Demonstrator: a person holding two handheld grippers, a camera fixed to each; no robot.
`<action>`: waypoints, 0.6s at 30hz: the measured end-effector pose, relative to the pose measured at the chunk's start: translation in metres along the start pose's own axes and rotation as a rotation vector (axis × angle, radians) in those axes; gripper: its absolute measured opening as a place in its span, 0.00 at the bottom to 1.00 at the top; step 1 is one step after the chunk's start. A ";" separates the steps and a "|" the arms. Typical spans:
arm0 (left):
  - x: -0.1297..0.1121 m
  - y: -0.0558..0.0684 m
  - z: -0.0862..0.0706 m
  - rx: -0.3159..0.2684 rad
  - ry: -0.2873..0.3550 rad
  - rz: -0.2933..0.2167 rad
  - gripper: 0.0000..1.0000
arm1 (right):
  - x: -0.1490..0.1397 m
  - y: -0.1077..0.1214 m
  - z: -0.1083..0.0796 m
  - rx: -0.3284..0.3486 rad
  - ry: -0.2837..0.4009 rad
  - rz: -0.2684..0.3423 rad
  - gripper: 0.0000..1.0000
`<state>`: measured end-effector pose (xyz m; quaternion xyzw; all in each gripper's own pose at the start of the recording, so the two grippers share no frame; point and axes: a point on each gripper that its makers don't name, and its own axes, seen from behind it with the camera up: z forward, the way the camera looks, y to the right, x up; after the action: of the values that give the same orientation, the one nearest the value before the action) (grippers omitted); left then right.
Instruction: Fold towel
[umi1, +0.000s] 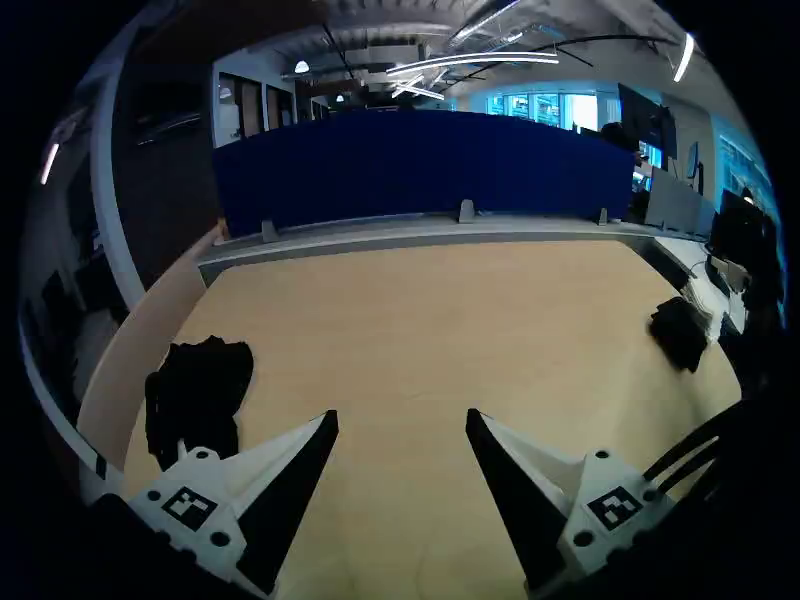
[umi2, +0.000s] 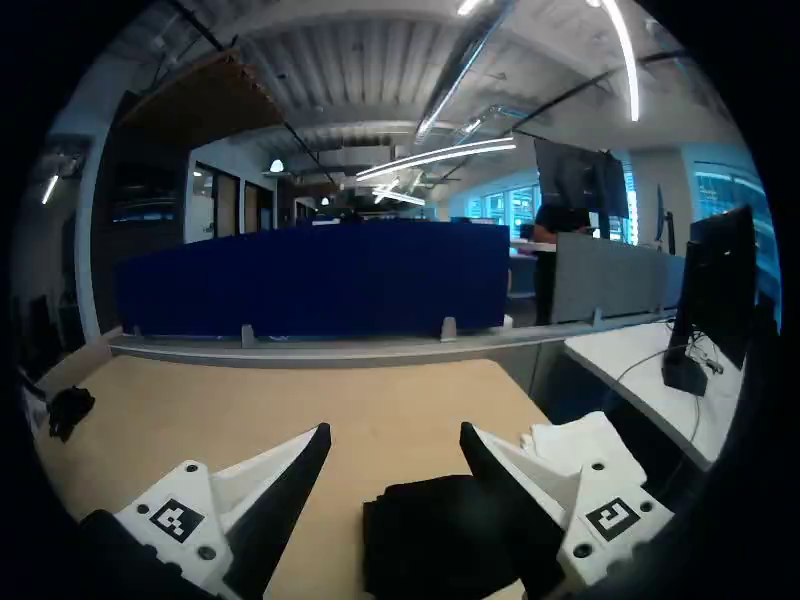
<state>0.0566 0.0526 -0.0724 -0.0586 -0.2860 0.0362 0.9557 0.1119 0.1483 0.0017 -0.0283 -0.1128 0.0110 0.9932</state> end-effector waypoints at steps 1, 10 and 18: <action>0.005 -0.001 0.001 0.001 0.017 -0.004 0.95 | 0.004 -0.005 0.000 -0.001 0.008 -0.004 1.00; 0.052 -0.020 0.006 0.018 0.171 -0.044 0.95 | 0.039 -0.062 -0.005 0.009 0.090 -0.058 1.00; 0.086 -0.033 0.007 0.027 0.289 -0.065 0.95 | 0.058 -0.112 -0.011 0.027 0.134 -0.055 1.00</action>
<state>0.1255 0.0296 -0.0157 -0.0409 -0.1466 0.0003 0.9884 0.1723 0.0379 0.0104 -0.0125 -0.0465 -0.0169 0.9987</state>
